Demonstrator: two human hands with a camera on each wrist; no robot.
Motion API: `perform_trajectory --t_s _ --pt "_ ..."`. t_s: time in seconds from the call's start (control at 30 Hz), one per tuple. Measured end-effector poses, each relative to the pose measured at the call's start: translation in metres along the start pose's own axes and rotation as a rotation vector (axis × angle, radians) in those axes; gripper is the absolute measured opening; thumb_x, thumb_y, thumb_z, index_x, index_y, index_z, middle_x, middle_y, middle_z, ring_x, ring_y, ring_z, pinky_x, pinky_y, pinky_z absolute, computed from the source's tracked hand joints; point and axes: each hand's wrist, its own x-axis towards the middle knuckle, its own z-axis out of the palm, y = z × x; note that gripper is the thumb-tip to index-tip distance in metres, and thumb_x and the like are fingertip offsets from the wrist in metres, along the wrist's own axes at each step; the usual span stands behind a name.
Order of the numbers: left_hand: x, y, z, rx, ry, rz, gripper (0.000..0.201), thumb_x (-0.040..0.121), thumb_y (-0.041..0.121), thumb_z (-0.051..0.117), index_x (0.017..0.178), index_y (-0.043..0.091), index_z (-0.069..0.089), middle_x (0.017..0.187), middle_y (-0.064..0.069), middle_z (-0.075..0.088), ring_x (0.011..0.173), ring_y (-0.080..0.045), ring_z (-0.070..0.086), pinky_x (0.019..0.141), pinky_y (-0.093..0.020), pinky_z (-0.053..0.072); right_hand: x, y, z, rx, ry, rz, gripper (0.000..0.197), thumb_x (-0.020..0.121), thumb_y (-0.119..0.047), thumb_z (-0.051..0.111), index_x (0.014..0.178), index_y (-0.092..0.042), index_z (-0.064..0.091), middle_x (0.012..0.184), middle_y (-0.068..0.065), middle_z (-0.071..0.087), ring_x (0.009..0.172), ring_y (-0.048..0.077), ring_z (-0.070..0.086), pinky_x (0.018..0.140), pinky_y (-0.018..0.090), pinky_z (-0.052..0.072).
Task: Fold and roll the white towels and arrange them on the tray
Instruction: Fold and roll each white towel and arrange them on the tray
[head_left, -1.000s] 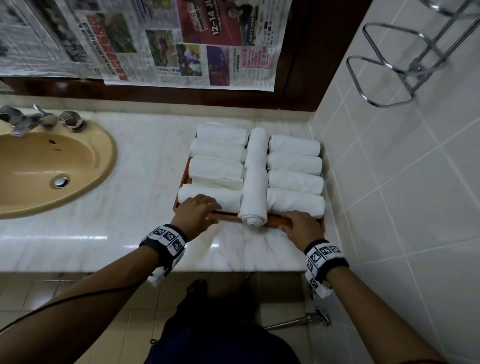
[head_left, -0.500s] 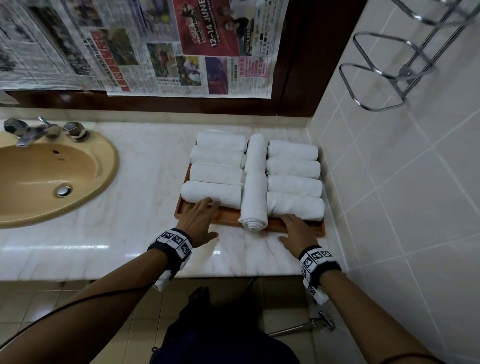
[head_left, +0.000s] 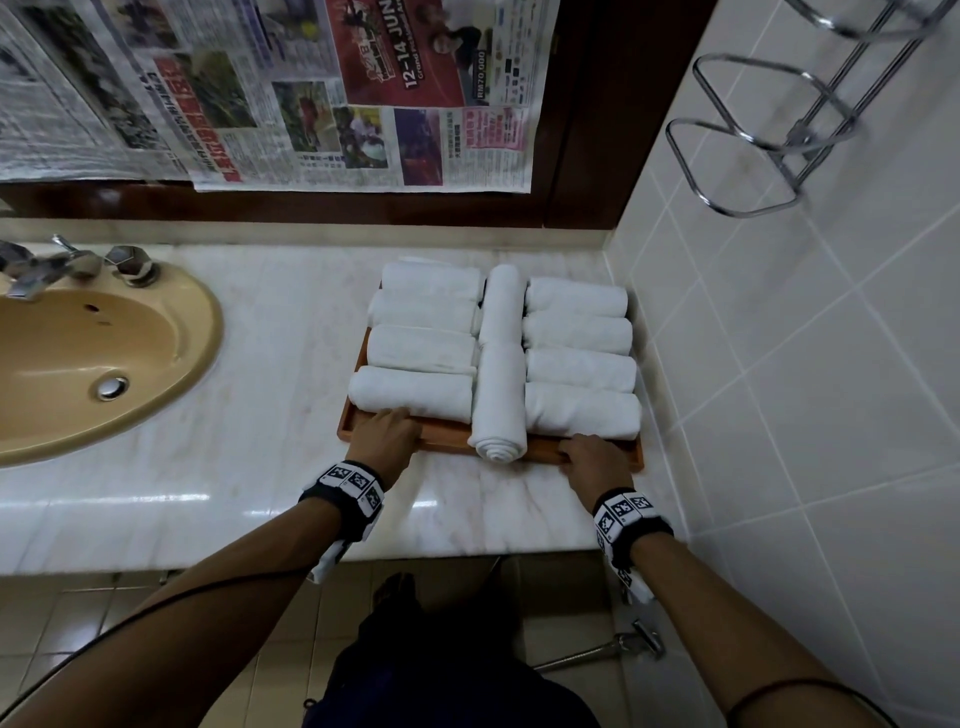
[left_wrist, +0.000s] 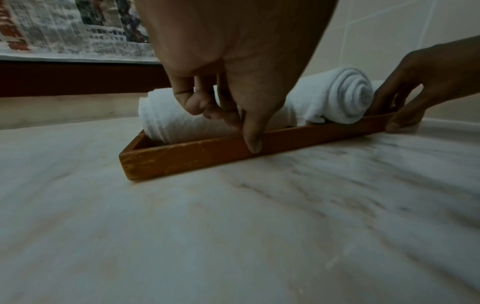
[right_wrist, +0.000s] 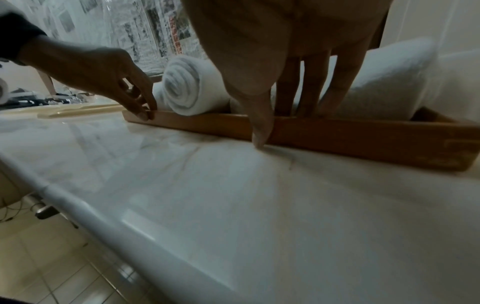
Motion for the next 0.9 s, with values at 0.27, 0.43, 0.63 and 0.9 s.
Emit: perform_trajectory --t_s 0.27,0.43,0.63,0.9 --pt "0.019 -0.003 0.001 0.004 -0.012 0.047 0.016 0.089 0.025 0.06 0.096 0.029 0.074 0.099 0.009 0.066 0.09 -0.019 0.061 0.053 -0.03 0.033 0.015 0.011 -0.003 0.035 -0.001 0.053 0.01 0.083 -0.015 0.062 0.08 -0.019 0.07 0.079 -0.001 0.069 0.079 0.019 0.065 0.065 0.032 0.051" --pt "0.037 0.003 -0.006 0.017 -0.021 0.048 0.014 0.087 0.022 0.061 0.096 0.026 0.071 0.103 0.005 0.063 0.093 -0.022 0.06 0.056 -0.032 0.035 0.031 0.018 -0.013 0.065 0.016 0.05 0.007 0.084 -0.015 0.064 0.084 -0.017 0.071 0.083 0.001 0.07 0.083 0.02 0.065 0.068 0.032 0.051" --pt "0.063 0.004 -0.012 0.014 -0.021 0.041 0.016 0.088 0.021 0.063 0.1 0.026 0.072 0.105 0.004 0.063 0.095 -0.023 0.059 0.058 -0.032 0.035 0.06 0.026 -0.019 0.052 0.022 0.055 0.006 0.082 -0.011 0.064 0.081 -0.015 0.069 0.08 0.002 0.07 0.08 0.022 0.065 0.063 0.031 0.05" --pt "0.096 0.005 -0.022 0.059 -0.041 0.044 0.013 0.087 0.027 0.064 0.098 0.026 0.071 0.102 0.004 0.064 0.095 -0.024 0.059 0.06 -0.033 0.035 0.095 0.033 -0.03 0.044 0.024 0.073 0.019 0.076 -0.003 0.058 0.062 -0.015 0.056 0.069 0.008 0.066 0.069 0.027 0.064 0.056 0.03 0.042"
